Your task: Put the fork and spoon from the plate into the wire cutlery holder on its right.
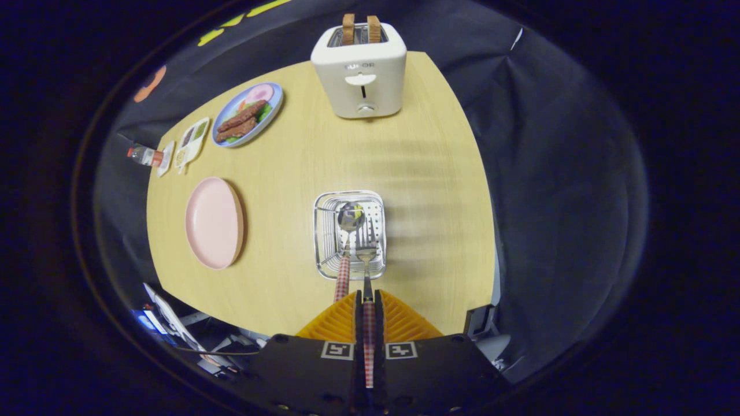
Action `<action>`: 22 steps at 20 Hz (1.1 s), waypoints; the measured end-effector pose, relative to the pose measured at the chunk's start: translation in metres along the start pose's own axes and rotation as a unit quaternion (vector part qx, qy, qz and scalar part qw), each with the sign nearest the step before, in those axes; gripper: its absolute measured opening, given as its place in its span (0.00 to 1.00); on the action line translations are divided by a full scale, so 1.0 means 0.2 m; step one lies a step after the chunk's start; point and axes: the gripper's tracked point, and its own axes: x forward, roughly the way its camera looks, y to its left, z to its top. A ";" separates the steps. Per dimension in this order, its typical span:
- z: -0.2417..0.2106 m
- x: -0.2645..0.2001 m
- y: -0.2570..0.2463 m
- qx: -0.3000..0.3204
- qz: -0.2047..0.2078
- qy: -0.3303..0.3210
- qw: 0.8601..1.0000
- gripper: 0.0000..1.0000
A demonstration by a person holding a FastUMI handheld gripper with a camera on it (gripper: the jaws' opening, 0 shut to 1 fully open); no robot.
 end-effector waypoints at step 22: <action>0.08 0.02 0.23 0.016 0.055 0.014 0.998 0.51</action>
